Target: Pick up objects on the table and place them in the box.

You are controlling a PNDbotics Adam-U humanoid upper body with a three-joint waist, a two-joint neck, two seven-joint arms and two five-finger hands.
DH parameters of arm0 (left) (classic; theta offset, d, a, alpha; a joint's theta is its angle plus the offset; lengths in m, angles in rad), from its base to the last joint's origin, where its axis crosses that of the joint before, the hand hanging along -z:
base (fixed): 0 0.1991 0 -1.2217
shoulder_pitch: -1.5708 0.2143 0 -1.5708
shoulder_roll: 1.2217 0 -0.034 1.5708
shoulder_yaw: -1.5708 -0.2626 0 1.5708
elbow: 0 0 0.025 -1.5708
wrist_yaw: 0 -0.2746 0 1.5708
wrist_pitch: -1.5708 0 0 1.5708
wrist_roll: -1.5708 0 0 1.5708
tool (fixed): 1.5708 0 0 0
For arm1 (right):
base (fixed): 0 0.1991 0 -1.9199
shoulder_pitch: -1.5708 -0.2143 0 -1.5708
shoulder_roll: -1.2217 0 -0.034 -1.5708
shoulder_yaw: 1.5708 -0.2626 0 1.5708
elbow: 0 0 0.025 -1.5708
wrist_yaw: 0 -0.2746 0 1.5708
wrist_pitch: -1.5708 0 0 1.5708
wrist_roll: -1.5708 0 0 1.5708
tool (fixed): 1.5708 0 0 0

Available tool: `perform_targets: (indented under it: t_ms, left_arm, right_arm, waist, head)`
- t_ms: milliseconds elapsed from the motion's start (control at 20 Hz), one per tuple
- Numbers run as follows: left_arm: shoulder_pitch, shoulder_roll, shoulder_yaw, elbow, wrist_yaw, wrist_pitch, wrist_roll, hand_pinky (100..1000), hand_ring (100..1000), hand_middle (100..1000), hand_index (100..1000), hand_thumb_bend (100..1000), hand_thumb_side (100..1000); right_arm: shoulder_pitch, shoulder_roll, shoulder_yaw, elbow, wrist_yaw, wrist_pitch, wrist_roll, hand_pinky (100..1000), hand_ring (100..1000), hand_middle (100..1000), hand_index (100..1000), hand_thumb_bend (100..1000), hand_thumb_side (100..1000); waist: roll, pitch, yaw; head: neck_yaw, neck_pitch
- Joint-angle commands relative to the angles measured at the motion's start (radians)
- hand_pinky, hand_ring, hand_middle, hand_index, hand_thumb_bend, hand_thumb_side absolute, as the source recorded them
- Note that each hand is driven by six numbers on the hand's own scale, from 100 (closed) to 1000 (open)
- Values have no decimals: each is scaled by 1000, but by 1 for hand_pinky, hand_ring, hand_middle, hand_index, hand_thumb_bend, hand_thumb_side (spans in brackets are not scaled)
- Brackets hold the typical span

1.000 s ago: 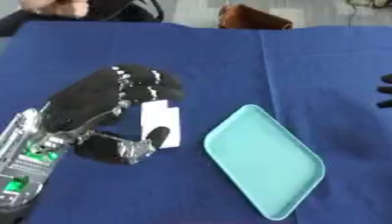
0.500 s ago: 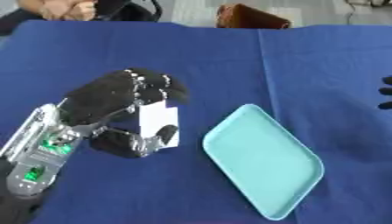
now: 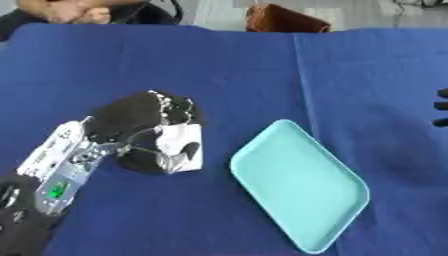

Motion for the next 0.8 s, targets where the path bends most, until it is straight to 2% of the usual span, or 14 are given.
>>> perform_targets:
  t_ms: [50,150,200,250,300,350,400,450,500,550,650,800]
  left_arm:
    - [-8,2,1,24,-23,-4,13,430,413,618,763,100,836]
    - [-6,-6,-1,41,-29,-6,24,328,352,577,739,100,822]
    - [-5,-10,-2,50,-32,-6,30,310,343,570,734,100,820]
    - [-2,-18,-4,63,-32,-6,36,100,218,495,671,100,794]
    - [0,-25,-5,77,-33,-6,43,100,162,464,633,100,780]
    - [2,-34,-6,91,-35,-5,54,100,100,403,553,100,747]
    - [4,-41,-8,105,-36,-6,69,100,112,432,590,100,763]
    - [5,-51,-7,118,-34,-5,90,100,100,237,372,100,710]
    - [6,-58,-8,130,-31,-4,116,100,100,217,350,100,707]
    - [7,-66,-5,138,-26,1,152,100,100,100,198,100,699]
    - [6,-75,-2,146,-25,17,239,100,100,100,116,100,695]
    - [6,-81,-9,152,-52,33,350,100,100,100,100,100,715]
  right_arm:
    - [-17,-7,-1,-17,-5,-2,3,699,827,858,915,100,848]
    - [-18,-7,-1,-18,-5,-2,3,699,827,858,915,100,848]
    - [-18,-7,-1,-18,-5,-2,3,699,827,858,915,100,848]
    - [-19,-6,-1,-18,-5,-2,3,699,827,858,915,100,848]
    - [-19,-6,-1,-18,-5,-2,4,699,827,858,915,100,848]
    - [-19,-6,-2,-18,-5,-2,3,699,827,858,915,100,848]
    - [-19,-6,-2,-18,-5,-2,3,699,827,858,915,100,848]
    - [-19,-6,-2,-17,-5,-2,3,699,827,858,915,100,849]
    - [-19,-6,-3,-17,-5,-2,2,699,827,858,915,100,848]
    - [-19,-6,-3,-17,-6,-2,2,699,827,858,915,100,848]
    - [-19,-6,-3,-17,-6,-3,2,699,827,858,915,100,849]
    - [-20,-5,-3,-16,-5,-3,3,699,827,858,915,100,848]
  waist:
    - [-2,-16,-1]
    - [-3,-15,-2]
    - [-3,-14,-2]
    - [-4,-14,-2]
    - [-4,-13,-2]
    - [-5,-12,-2]
    - [-6,-11,-2]
    - [-7,-11,-2]
    - [-8,-10,-2]
    - [-9,-9,-1]
    - [-10,-8,0]
    - [-11,-7,2]
  head:
    - [11,-11]
    - [12,-11]
    - [12,-11]
    - [12,-12]
    - [12,-13]
    - [11,-13]
    - [11,-13]
    - [11,-13]
    - [10,-13]
    - [10,-13]
    - [9,-12]
    - [10,-12]
